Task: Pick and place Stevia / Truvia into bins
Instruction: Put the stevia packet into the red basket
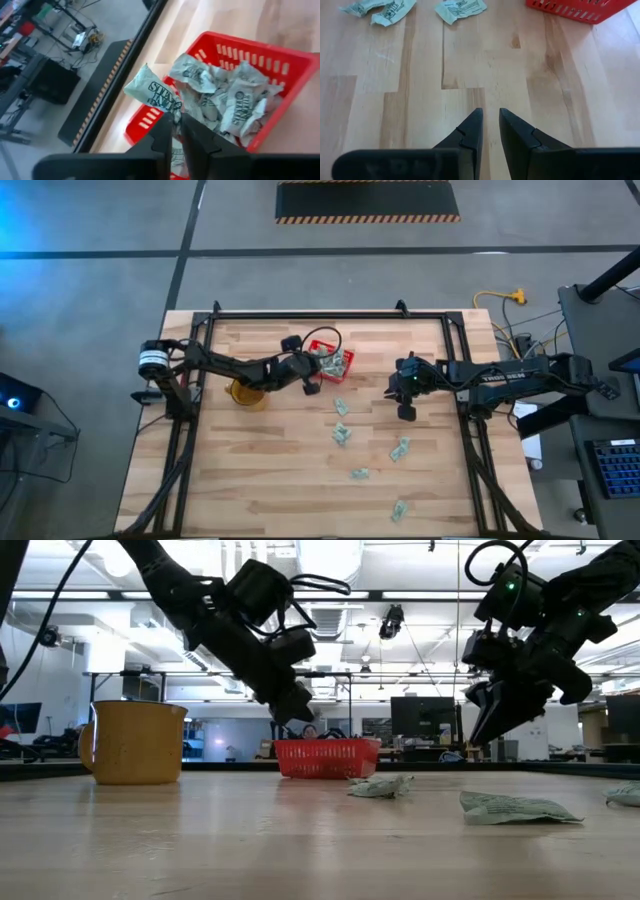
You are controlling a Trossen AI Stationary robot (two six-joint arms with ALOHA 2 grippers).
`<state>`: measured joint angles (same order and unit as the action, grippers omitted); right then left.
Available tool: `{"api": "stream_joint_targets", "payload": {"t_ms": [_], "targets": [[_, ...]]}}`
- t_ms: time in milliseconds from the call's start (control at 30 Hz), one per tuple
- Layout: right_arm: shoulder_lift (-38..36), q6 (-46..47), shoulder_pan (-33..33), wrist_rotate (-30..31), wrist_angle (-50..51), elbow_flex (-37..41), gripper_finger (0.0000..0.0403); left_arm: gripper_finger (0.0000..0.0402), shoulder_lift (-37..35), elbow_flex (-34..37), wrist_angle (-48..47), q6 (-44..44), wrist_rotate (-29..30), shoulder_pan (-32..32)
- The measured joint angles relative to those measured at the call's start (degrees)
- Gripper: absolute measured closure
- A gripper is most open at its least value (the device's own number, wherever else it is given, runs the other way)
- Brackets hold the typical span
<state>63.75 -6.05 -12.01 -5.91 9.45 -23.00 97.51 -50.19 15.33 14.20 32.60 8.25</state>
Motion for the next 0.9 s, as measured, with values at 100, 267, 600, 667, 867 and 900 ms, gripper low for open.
{"api": "stream_joint_targets", "payload": {"t_ms": [100, 267, 600, 667, 867, 900], "targets": [[0.0, 2.42, 0.0, -0.04, 0.02, 0.0, 0.0348, 0.0344, 0.04, 0.0, -0.09, 0.1, -2.12, 0.0], [0.0, 3.44, 0.0, -2.31, 0.04, 0.0, 0.0344, 0.0275, 0.04, 0.0, -0.09, -0.12, -2.27, -0.02], [0.01, 7.47, 5.5, -19.03, 0.2, 1.0, 0.0325, 0.0221, -0.52, -0.28, -4.71, -0.41, -2.47, -1.66], [0.02, 7.73, 8.31, -19.02, 0.09, 1.94, 0.0326, 0.0221, -0.88, -0.28, -4.86, -0.42, -2.47, -2.14], [0.04, 14.31, 16.09, -18.03, -3.3, 5.39, 0.0335, 0.022, -2.02, -0.1, -6.02, -0.42, -2.46, -3.12], [0.04, 15.26, 17.17, -17.99, -4.3, 5.83, 0.0335, 0.022, -2.15, -0.13, -5.93, -0.42, -2.47, -3.2]]}}
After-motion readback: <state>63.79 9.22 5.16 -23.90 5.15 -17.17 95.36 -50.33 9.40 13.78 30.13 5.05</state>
